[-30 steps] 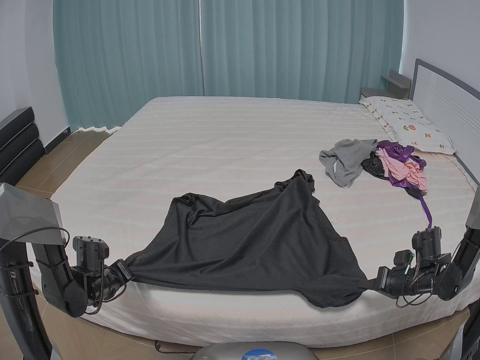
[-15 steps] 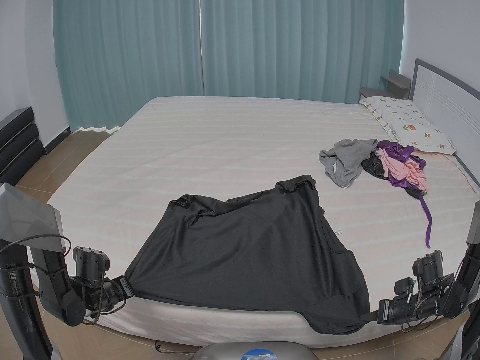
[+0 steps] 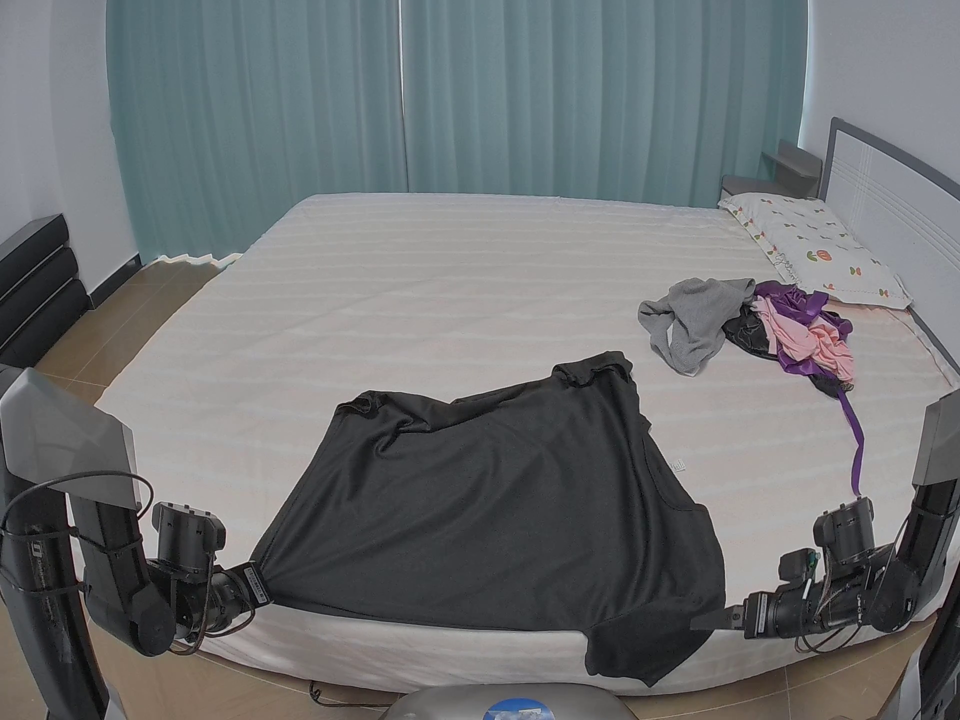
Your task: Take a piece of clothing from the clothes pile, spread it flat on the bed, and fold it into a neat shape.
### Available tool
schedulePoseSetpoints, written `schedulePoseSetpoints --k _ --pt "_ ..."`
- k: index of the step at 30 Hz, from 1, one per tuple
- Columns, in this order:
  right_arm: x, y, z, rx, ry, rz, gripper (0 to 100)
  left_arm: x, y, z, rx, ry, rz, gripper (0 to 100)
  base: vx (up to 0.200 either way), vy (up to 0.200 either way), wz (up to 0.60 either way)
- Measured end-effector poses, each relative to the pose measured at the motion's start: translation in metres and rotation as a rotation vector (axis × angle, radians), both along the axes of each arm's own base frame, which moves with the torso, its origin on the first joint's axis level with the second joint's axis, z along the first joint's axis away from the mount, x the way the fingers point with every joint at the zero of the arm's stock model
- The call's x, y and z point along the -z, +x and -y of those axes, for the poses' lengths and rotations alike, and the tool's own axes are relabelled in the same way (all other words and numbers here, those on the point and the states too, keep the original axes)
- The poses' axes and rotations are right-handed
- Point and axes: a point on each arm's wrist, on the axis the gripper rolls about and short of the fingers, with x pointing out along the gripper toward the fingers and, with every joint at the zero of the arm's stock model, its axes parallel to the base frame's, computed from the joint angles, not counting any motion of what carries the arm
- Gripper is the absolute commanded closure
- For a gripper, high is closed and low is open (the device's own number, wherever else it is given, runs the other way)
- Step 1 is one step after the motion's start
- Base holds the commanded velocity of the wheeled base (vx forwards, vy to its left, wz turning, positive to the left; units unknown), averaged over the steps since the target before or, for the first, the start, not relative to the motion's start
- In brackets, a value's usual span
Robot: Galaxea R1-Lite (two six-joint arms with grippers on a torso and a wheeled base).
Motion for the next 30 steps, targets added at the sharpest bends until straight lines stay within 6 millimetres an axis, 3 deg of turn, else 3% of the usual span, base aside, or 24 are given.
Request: schedulePoseSetpoints --k 15,16,23,30 --pt "0.011 0.061 0.01 0.093 -0.006 0.133 0 0.001 0.0 0.0 0.0 0.0 0.0 100 0.0 0.0 0.0" --pt "0.012 0.064 0.01 0.097 -0.011 0.137 100 0.001 0.0 0.0 0.001 0.0 -0.001 100 0.0 0.0 0.0" --pt "0.023 0.077 0.015 0.131 -0.038 0.135 100 0.001 -0.001 0.0 0.006 0.007 -0.009 100 0.0 0.0 0.0" --pt "0.024 0.07 0.024 0.162 -0.045 0.11 100 0.002 -0.009 -0.001 0.049 0.048 -0.039 100 0.0 0.0 0.0"
